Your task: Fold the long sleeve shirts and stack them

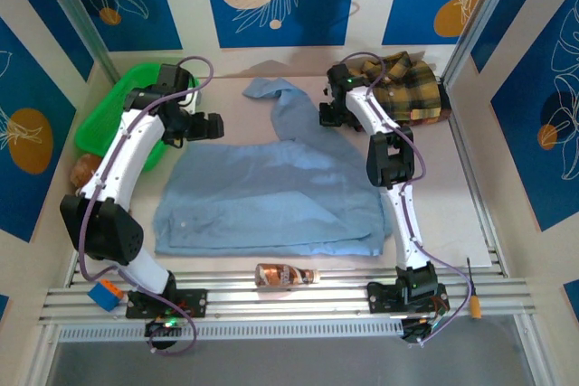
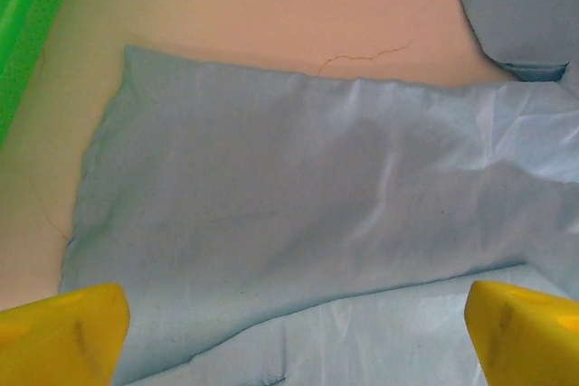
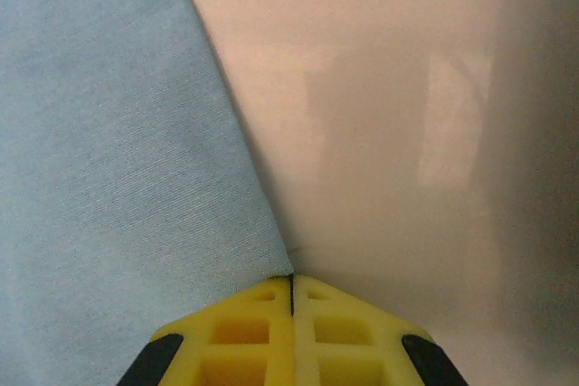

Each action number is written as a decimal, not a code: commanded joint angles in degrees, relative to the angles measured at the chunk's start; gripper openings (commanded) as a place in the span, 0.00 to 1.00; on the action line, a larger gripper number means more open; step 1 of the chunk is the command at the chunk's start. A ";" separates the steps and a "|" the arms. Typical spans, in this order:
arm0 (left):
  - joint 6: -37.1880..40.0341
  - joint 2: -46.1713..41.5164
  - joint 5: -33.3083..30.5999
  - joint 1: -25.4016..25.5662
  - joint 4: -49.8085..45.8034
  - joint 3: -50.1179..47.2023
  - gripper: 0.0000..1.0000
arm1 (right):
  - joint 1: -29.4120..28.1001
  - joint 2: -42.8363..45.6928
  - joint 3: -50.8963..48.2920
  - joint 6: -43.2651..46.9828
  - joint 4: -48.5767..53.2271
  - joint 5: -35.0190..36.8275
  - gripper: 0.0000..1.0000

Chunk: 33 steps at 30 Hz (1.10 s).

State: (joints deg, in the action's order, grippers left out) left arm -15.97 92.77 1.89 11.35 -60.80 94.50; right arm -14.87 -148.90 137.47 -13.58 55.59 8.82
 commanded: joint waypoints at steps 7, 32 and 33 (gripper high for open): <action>0.00 5.32 -1.51 -0.71 1.90 1.92 0.91 | 1.03 14.39 -10.36 2.59 -3.78 5.96 0.00; 5.17 37.85 -14.97 -1.82 -9.46 27.50 0.55 | 4.15 14.65 -9.28 5.43 -1.96 7.11 0.00; 5.07 38.40 -15.51 -1.86 -9.75 27.90 0.55 | 4.30 14.75 -9.31 5.43 -1.90 7.00 0.00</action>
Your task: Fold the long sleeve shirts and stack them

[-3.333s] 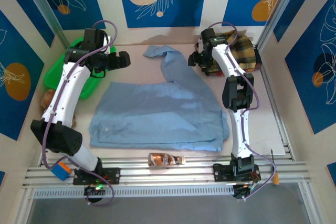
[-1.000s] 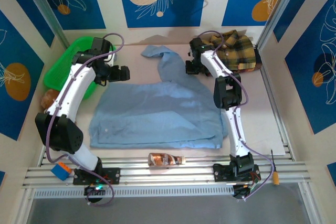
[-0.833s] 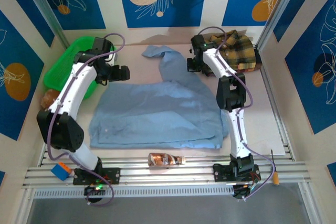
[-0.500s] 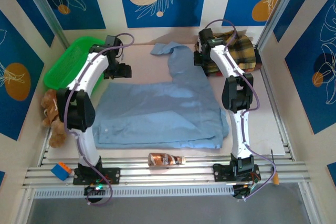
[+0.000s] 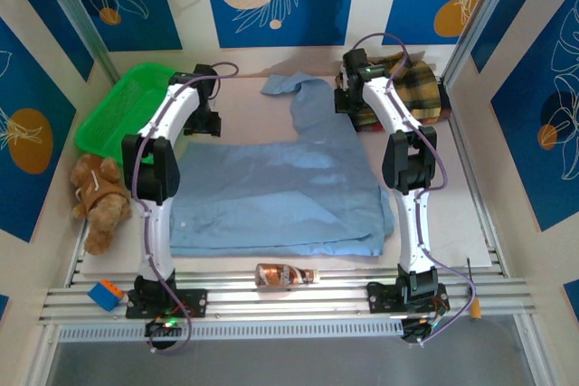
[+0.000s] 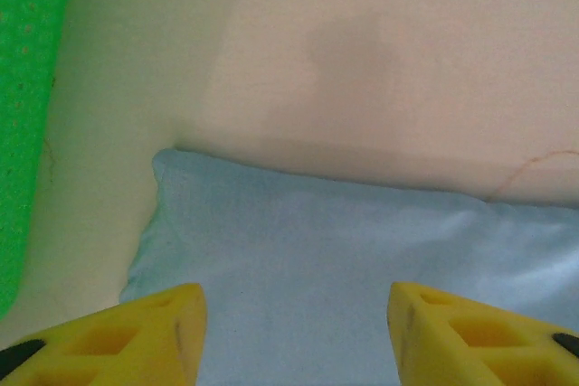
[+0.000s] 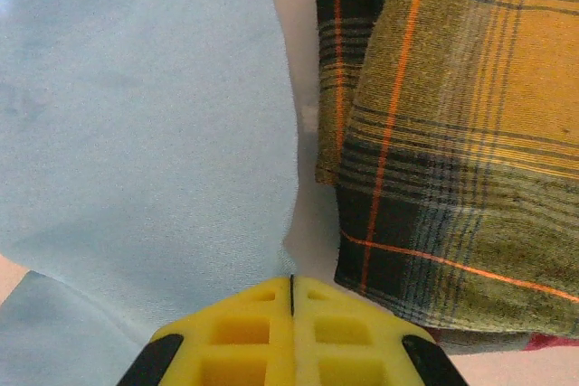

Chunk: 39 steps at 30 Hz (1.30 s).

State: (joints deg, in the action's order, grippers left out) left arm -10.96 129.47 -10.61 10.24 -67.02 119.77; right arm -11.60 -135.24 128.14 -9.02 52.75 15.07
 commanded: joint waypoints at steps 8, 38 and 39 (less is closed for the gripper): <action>-0.81 5.47 -8.77 -1.09 -5.31 5.48 0.52 | 1.93 2.00 -0.59 0.64 0.91 0.49 0.00; -5.13 13.31 -6.47 -4.43 -2.16 8.91 0.43 | 1.42 2.88 -2.45 1.09 0.95 -0.38 0.00; -5.21 13.48 -6.20 -4.54 -1.91 8.91 0.42 | 1.32 2.88 -2.31 1.15 0.95 -0.39 0.00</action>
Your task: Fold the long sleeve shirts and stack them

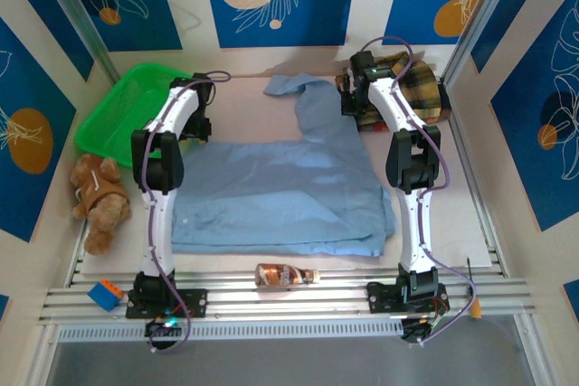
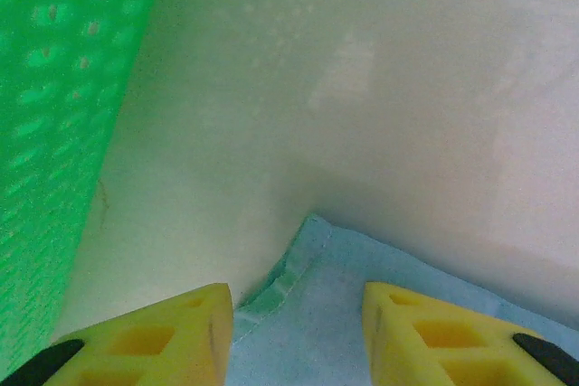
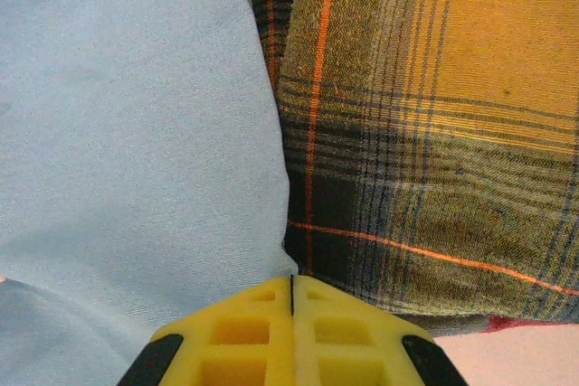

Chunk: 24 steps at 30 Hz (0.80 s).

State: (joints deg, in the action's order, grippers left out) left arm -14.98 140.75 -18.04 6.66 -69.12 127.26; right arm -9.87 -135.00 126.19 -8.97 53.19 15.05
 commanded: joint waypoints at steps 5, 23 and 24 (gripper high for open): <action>-1.22 2.77 3.17 -1.34 1.62 1.50 0.42 | -0.79 2.46 -0.07 1.23 0.61 -0.25 0.00; -3.47 5.00 4.77 -2.16 -1.23 -0.97 0.33 | -1.47 2.55 1.08 1.19 1.62 0.84 0.00; -3.41 4.57 5.06 -2.27 -0.58 -1.67 0.32 | -1.43 2.63 1.13 1.15 1.57 0.84 0.00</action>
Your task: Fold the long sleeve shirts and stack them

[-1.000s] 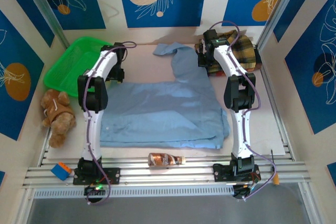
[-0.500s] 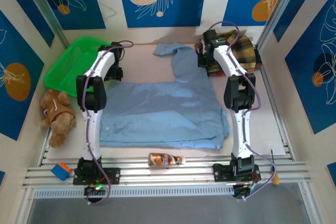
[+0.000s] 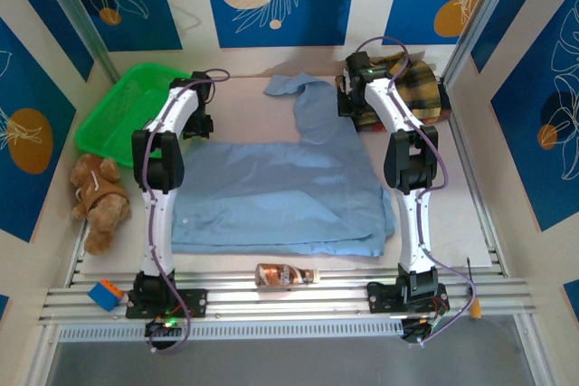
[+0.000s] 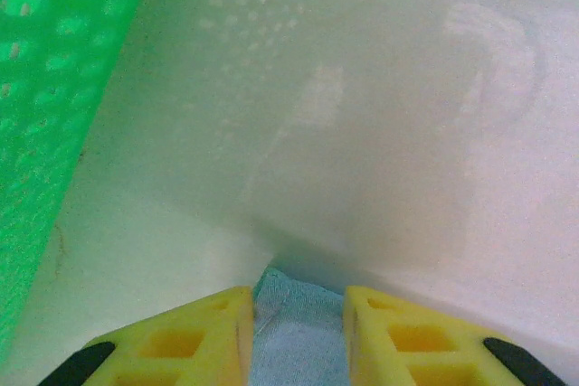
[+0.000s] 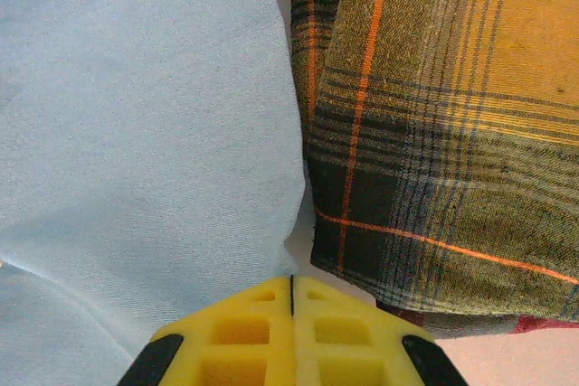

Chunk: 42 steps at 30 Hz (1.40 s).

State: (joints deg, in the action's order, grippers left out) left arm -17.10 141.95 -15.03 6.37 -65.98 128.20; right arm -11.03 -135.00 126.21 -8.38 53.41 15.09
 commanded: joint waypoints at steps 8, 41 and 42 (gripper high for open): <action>-1.46 4.55 2.85 -2.31 -5.39 -0.59 0.31 | -0.29 2.81 1.09 0.14 1.52 1.04 0.00; 1.47 -12.57 15.37 -5.05 7.00 -10.17 0.00 | 0.37 10.85 -1.18 -2.37 -1.81 -2.43 0.00; 2.15 -13.80 15.36 -5.05 7.62 -11.27 0.00 | 0.37 11.44 -1.42 -2.35 -1.79 -2.95 0.00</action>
State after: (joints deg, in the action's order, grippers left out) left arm -16.95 133.53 -3.20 2.02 -60.99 118.74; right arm -11.00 -128.40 125.62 -9.76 53.06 14.50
